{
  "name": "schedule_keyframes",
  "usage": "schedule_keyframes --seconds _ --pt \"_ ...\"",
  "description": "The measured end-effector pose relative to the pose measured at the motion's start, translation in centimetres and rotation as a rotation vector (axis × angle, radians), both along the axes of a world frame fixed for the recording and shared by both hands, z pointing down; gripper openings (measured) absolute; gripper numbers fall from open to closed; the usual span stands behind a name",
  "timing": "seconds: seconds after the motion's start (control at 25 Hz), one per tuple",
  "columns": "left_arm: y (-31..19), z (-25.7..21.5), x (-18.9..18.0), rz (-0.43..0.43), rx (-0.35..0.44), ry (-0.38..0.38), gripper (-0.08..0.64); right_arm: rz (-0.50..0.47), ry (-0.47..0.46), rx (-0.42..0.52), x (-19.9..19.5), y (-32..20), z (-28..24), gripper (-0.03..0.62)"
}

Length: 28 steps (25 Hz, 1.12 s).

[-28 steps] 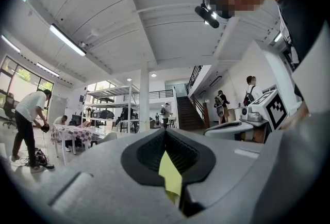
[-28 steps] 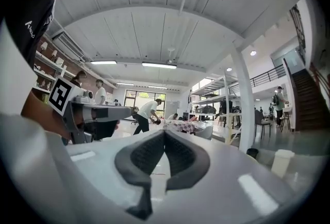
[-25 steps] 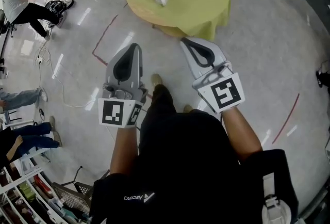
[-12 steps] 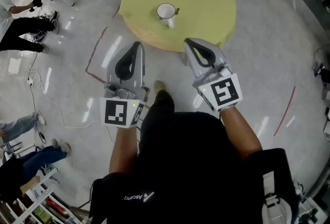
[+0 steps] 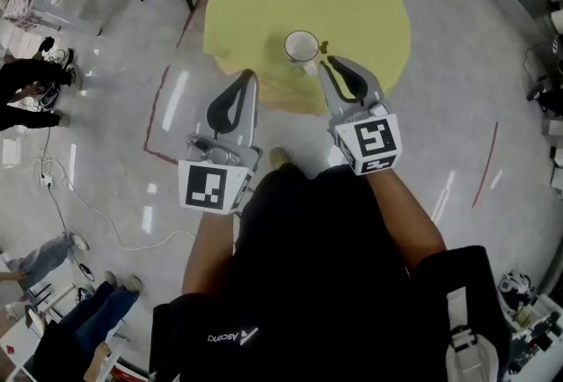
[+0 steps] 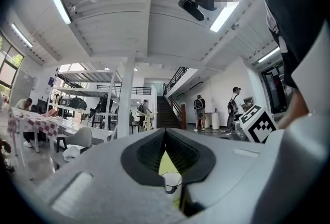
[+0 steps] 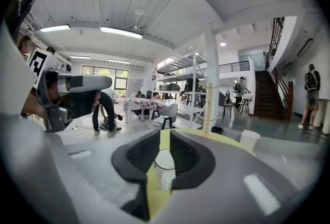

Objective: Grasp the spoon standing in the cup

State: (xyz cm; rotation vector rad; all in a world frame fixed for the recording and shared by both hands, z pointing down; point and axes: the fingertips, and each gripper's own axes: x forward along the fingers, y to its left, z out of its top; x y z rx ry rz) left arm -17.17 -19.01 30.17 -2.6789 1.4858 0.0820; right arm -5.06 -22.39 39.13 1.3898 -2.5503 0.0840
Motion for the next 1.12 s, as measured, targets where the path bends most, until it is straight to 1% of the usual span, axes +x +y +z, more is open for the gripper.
schedule_keyframes --seconds 0.2,0.32,0.4,0.6,0.72,0.76,0.88,0.96,1.12 --pt "-1.8 1.2 -0.9 0.022 -0.028 -0.002 0.011 0.12 0.007 -0.106 0.7 -3.4 4.3 0.154" --pt "-2.4 1.9 -1.3 0.014 -0.04 -0.013 0.011 0.174 -0.007 -0.169 1.3 -5.0 6.9 0.18" --pt "-2.6 2.3 -1.6 0.003 -0.045 -0.019 0.011 0.189 -0.017 -0.205 1.4 -5.7 8.3 0.189" --pt "-3.1 3.0 -1.7 -0.022 -0.066 -0.028 0.011 0.181 -0.019 -0.27 1.2 -6.9 10.9 0.189" --pt "-3.5 3.5 -1.6 -0.033 -0.081 -0.029 0.011 0.172 -0.008 -0.282 1.1 -7.5 11.8 0.182" --pt "-3.5 3.6 -1.5 -0.037 -0.084 -0.028 0.011 0.171 -0.005 -0.28 1.1 -7.6 11.9 0.166" --pt "-3.4 3.8 -1.3 -0.048 -0.091 -0.026 0.011 0.169 0.008 -0.263 1.2 -7.6 11.7 0.093" --pt "-3.3 3.9 -1.2 -0.057 -0.095 -0.027 0.011 0.16 0.012 -0.253 1.2 -7.5 11.5 0.058" --pt "-3.2 4.3 -1.3 -0.076 -0.095 -0.028 0.011 0.125 0.026 -0.223 0.8 -7.6 10.9 0.056"
